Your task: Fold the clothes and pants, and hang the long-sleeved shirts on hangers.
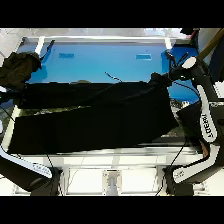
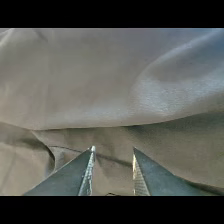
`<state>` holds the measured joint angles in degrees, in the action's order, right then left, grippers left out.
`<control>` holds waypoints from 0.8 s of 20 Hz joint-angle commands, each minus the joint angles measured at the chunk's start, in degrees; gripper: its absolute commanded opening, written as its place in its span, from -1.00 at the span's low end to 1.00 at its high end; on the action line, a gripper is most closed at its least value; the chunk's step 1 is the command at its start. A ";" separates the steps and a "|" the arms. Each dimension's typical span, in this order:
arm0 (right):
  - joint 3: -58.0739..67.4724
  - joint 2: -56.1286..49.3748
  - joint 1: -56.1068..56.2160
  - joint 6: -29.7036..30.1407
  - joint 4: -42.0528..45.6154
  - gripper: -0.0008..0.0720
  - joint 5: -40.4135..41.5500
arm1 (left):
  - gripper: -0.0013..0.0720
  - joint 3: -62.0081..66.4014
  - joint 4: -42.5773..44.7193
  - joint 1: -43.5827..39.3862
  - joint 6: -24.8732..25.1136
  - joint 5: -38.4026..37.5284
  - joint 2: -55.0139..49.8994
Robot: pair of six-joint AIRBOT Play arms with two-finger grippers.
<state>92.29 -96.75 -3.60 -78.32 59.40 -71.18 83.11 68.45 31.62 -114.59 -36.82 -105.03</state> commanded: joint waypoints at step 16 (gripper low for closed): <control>0.00 0.04 0.11 -0.02 0.85 -0.23 -3.48 | -0.95 0.00 -0.15 0.46 2.56 -1.25 10.84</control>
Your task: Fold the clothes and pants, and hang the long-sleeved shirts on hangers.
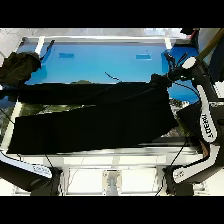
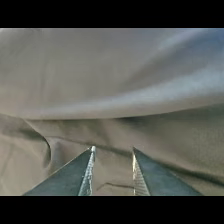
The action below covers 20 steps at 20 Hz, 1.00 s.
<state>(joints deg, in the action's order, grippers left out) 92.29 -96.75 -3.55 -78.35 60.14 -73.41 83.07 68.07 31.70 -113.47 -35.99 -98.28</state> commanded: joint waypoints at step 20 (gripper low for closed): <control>0.00 10.27 0.02 4.07 3.28 -0.24 0.00 | -0.95 1.99 15.19 7.26 -0.87 -20.61 6.75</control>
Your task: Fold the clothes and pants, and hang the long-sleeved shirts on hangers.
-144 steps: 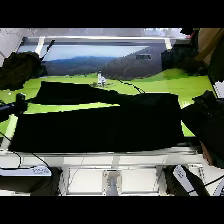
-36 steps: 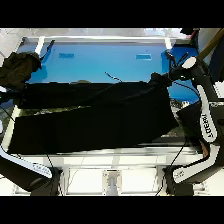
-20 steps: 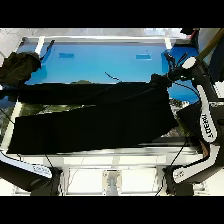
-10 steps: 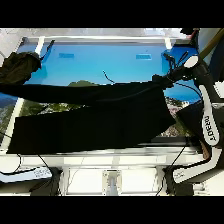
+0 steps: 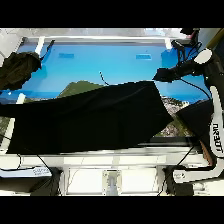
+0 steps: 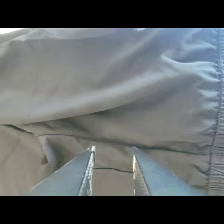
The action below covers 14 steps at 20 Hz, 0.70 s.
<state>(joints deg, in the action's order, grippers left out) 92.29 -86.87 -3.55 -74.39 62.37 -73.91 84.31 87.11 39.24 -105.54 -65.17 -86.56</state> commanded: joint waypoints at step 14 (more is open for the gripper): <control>0.00 -0.24 -0.42 -1.44 8.28 -0.23 -2.23 | 0.96 0.72 -25.62 -2.34 0.04 32.09 -3.85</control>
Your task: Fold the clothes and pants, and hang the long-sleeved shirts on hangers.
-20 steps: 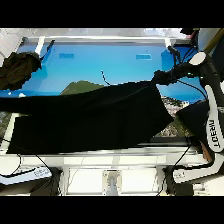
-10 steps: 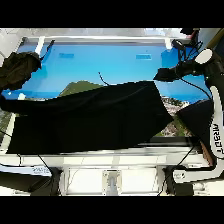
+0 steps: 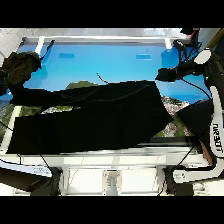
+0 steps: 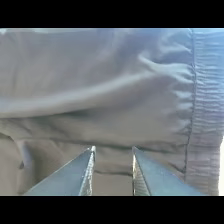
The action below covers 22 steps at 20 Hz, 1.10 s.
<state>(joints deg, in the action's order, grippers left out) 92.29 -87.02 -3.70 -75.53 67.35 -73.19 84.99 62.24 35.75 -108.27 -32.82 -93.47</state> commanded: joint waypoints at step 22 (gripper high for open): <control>-38.73 24.04 -18.05 4.57 -10.97 -0.23 6.49 | 0.55 -30.27 9.25 52.52 31.47 -49.11 22.49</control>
<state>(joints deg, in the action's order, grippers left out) 54.06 -63.24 -21.65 -71.07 60.47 -66.59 55.22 73.41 83.94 -81.73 -79.72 -68.55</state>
